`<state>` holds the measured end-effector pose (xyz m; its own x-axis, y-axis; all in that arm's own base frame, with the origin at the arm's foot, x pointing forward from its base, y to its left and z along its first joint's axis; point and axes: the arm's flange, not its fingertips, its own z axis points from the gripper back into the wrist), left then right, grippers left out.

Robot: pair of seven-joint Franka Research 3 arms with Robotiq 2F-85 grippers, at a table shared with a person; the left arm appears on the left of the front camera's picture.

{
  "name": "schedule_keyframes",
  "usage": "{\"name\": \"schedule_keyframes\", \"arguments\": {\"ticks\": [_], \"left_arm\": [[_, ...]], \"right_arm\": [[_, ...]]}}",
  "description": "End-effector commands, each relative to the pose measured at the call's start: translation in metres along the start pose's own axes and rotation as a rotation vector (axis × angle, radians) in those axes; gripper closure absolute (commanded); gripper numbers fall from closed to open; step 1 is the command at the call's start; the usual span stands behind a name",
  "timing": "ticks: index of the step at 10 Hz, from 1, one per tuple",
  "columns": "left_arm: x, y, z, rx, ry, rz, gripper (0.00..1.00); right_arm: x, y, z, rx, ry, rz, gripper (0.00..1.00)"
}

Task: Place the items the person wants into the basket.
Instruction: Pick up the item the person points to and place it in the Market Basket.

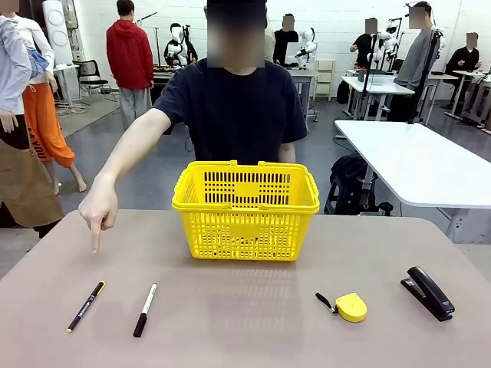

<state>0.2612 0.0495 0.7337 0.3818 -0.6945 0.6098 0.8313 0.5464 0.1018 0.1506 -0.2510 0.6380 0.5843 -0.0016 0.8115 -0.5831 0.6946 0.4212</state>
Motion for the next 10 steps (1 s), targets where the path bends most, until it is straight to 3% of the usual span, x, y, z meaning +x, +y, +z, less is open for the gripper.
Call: {"name": "schedule_keyframes", "arguments": {"ticks": [1,4,7,10], "left_arm": [[0.045,-0.033,-0.045,0.009,0.252,0.195,0.00],[0.084,-0.063,-0.122,0.086,0.391,0.386,0.00],[0.056,-0.044,-0.179,0.168,0.387,0.549,0.00],[0.020,-0.014,-0.223,0.223,0.495,0.622,0.00]], "right_arm": [[0.001,0.000,0.000,0.020,-0.019,0.012,0.00],[0.001,0.000,0.000,0.020,-0.019,0.012,0.00],[0.001,0.000,0.000,0.020,-0.019,0.012,0.00],[0.001,0.000,0.000,0.020,-0.019,0.012,0.00]]}}
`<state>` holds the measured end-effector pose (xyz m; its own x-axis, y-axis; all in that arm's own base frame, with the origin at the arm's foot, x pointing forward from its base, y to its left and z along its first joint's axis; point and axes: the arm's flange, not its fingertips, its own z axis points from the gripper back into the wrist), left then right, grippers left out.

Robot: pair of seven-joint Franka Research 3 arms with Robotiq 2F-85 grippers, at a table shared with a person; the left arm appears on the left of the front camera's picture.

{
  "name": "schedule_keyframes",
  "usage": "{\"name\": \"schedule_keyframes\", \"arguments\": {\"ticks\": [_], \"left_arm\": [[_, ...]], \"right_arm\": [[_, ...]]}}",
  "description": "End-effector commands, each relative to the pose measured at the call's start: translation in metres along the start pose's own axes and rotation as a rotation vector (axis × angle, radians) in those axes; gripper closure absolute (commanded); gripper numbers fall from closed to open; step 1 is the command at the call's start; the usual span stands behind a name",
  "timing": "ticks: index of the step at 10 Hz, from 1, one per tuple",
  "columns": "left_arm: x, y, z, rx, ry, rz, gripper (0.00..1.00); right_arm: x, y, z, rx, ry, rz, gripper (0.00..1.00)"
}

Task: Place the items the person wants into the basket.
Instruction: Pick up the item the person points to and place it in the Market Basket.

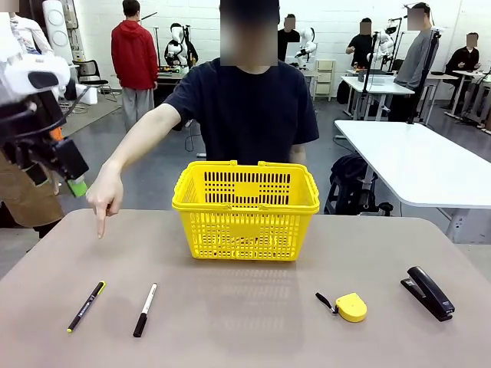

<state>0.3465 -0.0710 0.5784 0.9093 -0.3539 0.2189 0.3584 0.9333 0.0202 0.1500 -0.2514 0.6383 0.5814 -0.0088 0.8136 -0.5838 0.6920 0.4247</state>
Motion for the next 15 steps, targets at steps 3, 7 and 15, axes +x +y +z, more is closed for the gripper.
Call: {"name": "schedule_keyframes", "arguments": {"ticks": [3,7,15], "left_arm": [[-0.002,0.000,-0.040,0.051,0.078,0.041,0.00],[-0.003,0.005,-0.041,0.030,0.087,0.026,0.00],[-0.046,-0.003,-0.120,-0.015,0.108,0.279,0.00]], "right_arm": [[0.001,0.000,-0.001,0.016,-0.012,0.015,0.00],[0.001,0.000,-0.001,0.016,-0.012,0.015,0.00],[0.001,0.000,-0.001,0.016,-0.012,0.015,0.00]]}}
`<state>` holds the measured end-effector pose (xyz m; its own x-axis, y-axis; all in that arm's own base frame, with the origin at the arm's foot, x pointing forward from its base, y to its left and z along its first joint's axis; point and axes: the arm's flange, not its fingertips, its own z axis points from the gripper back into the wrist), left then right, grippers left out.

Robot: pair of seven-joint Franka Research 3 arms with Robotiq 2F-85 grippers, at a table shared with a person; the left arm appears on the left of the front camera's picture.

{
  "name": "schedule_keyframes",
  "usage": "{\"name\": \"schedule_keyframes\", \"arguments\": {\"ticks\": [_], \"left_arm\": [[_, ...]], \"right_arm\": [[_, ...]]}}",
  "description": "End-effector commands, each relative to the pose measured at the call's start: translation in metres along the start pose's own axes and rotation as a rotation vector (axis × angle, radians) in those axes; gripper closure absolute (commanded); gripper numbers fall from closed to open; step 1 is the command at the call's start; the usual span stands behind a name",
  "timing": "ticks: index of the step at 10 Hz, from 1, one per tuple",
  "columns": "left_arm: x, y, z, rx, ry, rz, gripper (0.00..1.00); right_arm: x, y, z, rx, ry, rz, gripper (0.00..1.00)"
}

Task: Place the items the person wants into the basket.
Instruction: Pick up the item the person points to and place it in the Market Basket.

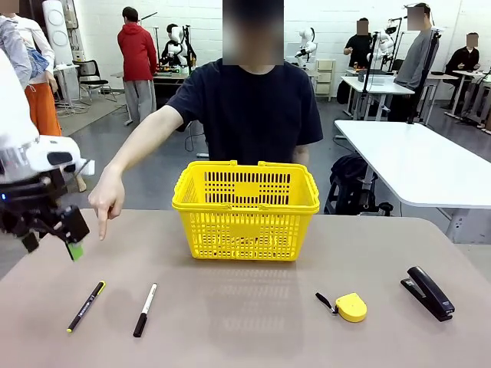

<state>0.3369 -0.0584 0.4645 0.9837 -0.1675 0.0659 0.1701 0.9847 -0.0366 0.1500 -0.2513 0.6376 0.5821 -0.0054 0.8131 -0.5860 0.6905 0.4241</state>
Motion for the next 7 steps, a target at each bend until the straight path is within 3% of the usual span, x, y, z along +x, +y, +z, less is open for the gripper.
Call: {"name": "schedule_keyframes", "arguments": {"ticks": [1,7], "left_arm": [[-0.010,-0.007,-0.027,0.026,-0.061,0.111,0.00],[0.016,0.006,-0.103,0.055,-0.013,0.119,0.00]], "right_arm": [[0.002,0.000,-0.001,0.014,-0.015,0.013,0.00],[0.002,0.000,-0.001,0.014,-0.015,0.013,0.00]]}}
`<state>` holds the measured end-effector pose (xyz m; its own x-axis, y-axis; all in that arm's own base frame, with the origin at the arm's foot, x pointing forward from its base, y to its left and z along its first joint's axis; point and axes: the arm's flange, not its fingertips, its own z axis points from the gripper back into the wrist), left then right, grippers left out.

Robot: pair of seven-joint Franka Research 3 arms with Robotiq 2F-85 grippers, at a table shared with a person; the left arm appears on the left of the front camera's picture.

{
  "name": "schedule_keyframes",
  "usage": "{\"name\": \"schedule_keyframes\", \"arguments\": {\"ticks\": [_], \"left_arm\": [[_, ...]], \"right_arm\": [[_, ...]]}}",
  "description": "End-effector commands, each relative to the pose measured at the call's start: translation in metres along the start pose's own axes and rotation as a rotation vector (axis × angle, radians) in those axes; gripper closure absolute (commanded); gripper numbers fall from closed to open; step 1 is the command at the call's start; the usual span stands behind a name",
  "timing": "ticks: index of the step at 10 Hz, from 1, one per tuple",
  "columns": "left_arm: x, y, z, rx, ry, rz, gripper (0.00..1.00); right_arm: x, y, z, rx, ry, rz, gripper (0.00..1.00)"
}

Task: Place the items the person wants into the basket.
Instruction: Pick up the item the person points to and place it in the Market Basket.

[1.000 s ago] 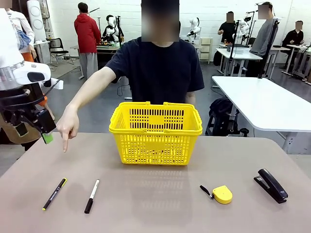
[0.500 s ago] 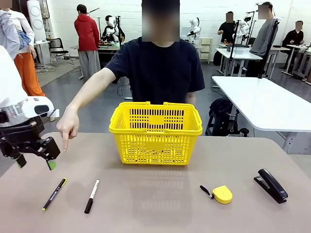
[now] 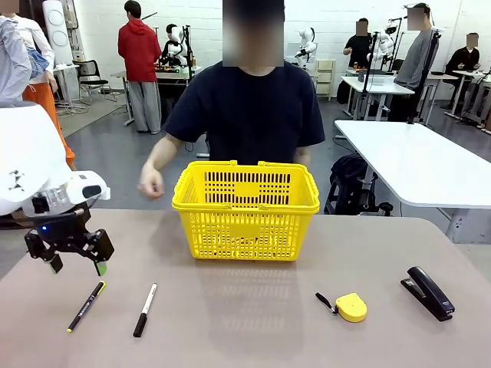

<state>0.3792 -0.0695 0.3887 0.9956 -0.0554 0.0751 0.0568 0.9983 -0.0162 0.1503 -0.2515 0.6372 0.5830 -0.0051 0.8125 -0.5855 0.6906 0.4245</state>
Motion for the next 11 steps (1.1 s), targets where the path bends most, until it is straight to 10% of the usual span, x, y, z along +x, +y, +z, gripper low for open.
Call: {"name": "schedule_keyframes", "arguments": {"ticks": [1,11], "left_arm": [[-0.018,0.011,-0.033,0.033,0.018,0.009,0.00],[0.007,0.007,-0.050,0.002,0.070,-0.037,0.00]], "right_arm": [[0.002,0.001,0.000,0.014,-0.016,0.013,0.00],[0.002,0.001,0.000,0.014,-0.016,0.013,0.00]]}}
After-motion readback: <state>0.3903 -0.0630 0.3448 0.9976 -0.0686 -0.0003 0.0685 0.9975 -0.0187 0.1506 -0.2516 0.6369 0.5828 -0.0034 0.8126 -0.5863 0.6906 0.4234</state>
